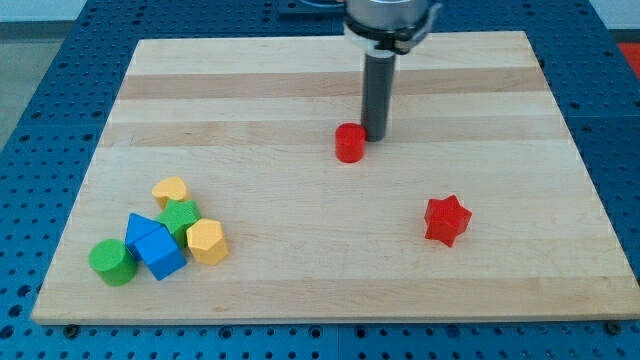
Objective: Move the red star to the right side of the red circle
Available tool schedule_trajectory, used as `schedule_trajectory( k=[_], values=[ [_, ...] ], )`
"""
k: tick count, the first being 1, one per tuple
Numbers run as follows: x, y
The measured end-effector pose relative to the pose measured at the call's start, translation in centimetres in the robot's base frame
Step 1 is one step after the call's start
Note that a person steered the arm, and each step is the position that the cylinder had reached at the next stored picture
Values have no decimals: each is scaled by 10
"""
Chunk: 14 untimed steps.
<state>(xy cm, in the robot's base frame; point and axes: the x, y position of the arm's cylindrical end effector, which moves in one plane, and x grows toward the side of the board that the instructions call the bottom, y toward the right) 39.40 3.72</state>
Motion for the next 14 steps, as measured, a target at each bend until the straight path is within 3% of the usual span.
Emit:
schedule_trajectory(
  k=[2, 6, 8, 11, 14],
  values=[
    [10, 35],
    [108, 151],
    [167, 131],
    [152, 74],
    [112, 61]
  ],
)
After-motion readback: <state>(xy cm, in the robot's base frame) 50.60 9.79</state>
